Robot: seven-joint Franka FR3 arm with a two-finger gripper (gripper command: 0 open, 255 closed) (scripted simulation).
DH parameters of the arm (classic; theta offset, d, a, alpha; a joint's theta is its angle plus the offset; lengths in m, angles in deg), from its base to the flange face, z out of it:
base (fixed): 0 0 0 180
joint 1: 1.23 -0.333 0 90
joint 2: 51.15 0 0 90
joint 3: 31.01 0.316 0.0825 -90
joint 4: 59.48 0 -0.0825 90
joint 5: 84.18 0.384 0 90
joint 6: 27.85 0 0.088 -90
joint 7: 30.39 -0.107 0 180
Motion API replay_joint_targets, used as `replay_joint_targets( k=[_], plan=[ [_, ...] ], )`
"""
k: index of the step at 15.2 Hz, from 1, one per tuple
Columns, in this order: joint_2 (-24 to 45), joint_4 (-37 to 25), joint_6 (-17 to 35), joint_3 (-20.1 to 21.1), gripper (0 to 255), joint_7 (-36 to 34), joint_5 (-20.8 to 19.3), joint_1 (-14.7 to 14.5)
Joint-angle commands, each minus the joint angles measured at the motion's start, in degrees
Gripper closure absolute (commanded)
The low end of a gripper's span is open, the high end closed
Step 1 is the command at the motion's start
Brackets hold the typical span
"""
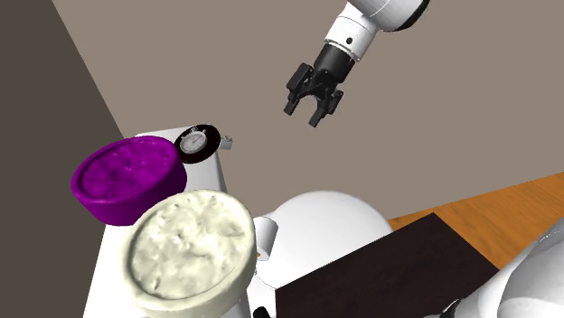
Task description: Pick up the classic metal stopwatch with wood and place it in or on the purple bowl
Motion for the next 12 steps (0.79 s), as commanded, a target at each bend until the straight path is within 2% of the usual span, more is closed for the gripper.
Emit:
replay_joint_targets(
  k=[1, 6, 12],
  plan=[
    [5.5, -2.9, -1.3, -0.8, 0, 4.2, 5.6, -0.4],
    [19.2, -11.8, -6.6, 0.0, 0, 11.9, 18.2, 0.4],
    [35.0, -24.8, -14.1, 4.1, 0, 16.5, 30.4, 3.0]
  ],
)
